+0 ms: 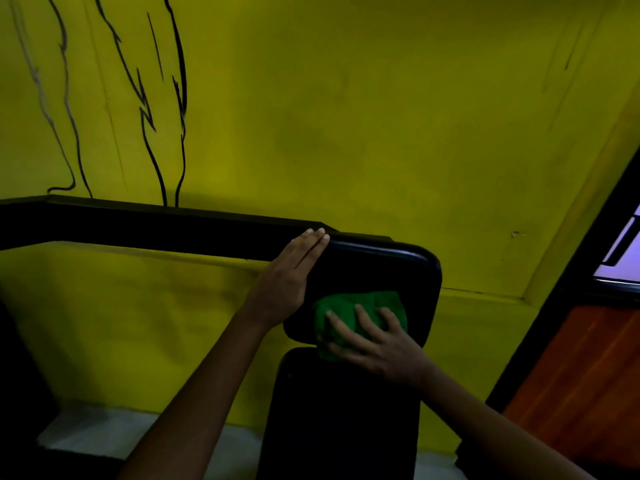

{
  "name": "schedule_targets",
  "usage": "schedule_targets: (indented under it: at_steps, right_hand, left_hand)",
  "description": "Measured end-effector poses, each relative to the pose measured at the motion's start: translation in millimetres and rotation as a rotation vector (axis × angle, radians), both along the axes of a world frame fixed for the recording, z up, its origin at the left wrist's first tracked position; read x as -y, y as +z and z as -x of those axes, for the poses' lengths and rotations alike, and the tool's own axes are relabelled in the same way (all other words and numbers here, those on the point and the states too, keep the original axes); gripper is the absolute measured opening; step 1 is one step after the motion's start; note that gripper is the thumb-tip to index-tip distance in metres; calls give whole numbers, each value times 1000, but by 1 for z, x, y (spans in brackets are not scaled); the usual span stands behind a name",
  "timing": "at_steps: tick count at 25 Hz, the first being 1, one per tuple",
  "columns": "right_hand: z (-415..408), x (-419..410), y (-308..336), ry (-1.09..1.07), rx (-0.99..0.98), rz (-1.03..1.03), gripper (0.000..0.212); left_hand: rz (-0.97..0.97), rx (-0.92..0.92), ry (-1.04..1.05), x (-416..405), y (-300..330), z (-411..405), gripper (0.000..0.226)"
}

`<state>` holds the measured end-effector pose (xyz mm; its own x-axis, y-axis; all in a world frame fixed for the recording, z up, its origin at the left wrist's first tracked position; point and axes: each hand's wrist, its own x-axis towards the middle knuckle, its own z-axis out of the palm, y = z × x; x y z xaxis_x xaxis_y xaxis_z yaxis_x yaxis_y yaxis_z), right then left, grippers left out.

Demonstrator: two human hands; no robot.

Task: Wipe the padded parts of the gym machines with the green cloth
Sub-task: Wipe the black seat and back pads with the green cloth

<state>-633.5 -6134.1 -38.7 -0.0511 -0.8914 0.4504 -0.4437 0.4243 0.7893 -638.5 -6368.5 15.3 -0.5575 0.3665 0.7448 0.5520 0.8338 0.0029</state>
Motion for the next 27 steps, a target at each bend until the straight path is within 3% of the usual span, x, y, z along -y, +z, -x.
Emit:
schedule_targets:
  at_steps: [1,3,6,9,11,15,17,21,27]
  right_hand:
    - [4,-8,4,15,0,-77,42]
    - [13,-13,24,-13,-24,-31,44]
    - [16,-6,54,-147,-51,314,53]
    - [7,5,40,-214,-16,493,50]
    - [-2,2,15,-208,-2,452,46]
    - [-2,-27,9,-114,-5,127,42]
    - [9,-31,37,-157,-59,203,50]
    - [19,-27,73,-338,2,618,57]
    - [-27,-46,-26,-280,117,388,42]
  left_hand:
    - [8,-7,-1,0,0,0,60]
    - [16,-16,-12,0,1,0,60]
    - [4,-20,-12,-2,2,0,62]
    - [-35,-32,-4,-5,-1,1,61]
    - [-38,-34,-1,-6,-3,1,62]
    - [-11,-38,-11,-2,-2,2,61]
    - [-17,-45,-11,-4,-2,2,60]
    - [-36,-60,9,-9,-3,1,55]
    - [-17,-76,20,-7,-3,1,56]
